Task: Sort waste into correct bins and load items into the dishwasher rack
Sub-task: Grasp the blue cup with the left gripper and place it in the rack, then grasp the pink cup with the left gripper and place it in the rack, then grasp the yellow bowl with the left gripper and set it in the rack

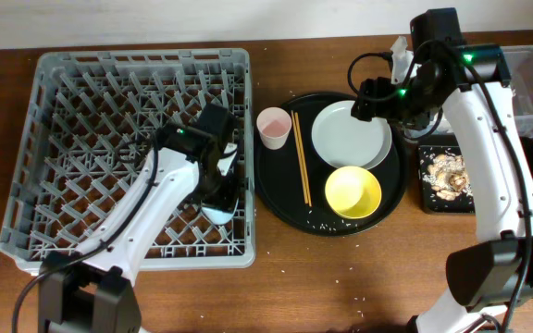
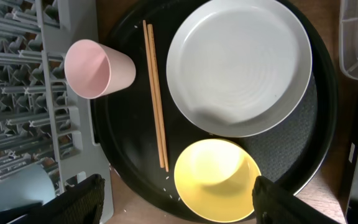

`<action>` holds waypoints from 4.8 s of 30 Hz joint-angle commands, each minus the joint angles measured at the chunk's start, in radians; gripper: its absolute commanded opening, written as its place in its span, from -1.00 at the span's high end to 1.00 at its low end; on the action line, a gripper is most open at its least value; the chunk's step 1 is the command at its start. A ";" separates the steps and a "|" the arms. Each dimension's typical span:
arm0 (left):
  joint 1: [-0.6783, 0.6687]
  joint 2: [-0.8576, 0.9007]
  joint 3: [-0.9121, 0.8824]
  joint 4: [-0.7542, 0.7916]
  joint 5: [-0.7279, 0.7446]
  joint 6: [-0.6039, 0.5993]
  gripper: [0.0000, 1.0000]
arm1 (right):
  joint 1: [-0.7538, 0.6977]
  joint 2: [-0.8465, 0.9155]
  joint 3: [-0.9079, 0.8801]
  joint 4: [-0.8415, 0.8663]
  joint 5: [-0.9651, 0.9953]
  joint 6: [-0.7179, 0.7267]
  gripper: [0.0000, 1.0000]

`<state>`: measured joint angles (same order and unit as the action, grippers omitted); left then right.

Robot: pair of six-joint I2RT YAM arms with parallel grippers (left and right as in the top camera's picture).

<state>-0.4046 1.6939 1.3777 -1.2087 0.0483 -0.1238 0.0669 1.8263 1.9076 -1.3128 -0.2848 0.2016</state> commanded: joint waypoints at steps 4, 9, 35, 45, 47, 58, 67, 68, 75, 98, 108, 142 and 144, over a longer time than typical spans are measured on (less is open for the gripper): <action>-0.001 -0.009 -0.146 0.165 -0.011 -0.011 -0.24 | 0.095 0.021 0.002 0.018 0.014 -0.003 -0.54; 0.000 -0.010 -0.143 0.256 -0.003 -0.011 -0.88 | 0.237 0.168 0.002 0.260 0.062 0.177 -0.52; 0.477 -0.010 0.013 0.674 1.526 0.005 -0.99 | 0.285 0.124 0.002 0.648 -0.666 0.208 0.92; 0.477 -0.010 0.013 0.673 1.526 -0.011 -0.49 | 0.430 0.206 0.000 0.731 -0.642 0.253 0.92; 0.477 -0.010 0.013 0.673 1.526 -0.011 -0.25 | 0.430 0.208 0.000 0.722 -0.627 0.253 0.91; 0.539 -0.010 0.013 0.686 1.526 -0.010 -0.09 | 0.425 0.208 0.000 0.620 -0.593 0.249 0.92; 0.584 -0.010 0.014 0.685 1.526 -0.018 -0.73 | 0.391 0.207 0.000 0.624 -0.623 0.249 0.92; 0.584 -0.010 0.014 0.684 1.526 -0.019 -0.66 | 0.393 0.208 0.000 0.628 -0.620 0.249 0.92; 0.554 -0.010 0.013 0.674 1.526 -0.040 -0.44 | 0.418 0.208 0.000 0.743 -0.567 0.273 0.92; 0.504 -0.010 0.014 0.682 1.526 -0.047 0.01 | 0.439 0.209 0.000 0.831 -0.557 0.286 0.91; 0.532 -0.010 0.013 0.783 1.500 -0.047 0.13 | 0.347 0.209 0.000 0.769 -0.558 0.252 -0.03; 0.077 0.336 0.522 -0.067 -0.003 0.138 -0.73 | 0.020 0.154 0.011 0.079 -0.170 0.011 -0.14; 0.077 0.336 0.683 -0.069 0.105 0.138 -0.73 | 0.005 0.117 0.085 0.076 -0.126 0.013 -0.15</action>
<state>-0.3283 2.0350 1.9358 -1.2770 0.0582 0.0074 0.0917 2.0106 1.9175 -1.2354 -0.4614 0.2245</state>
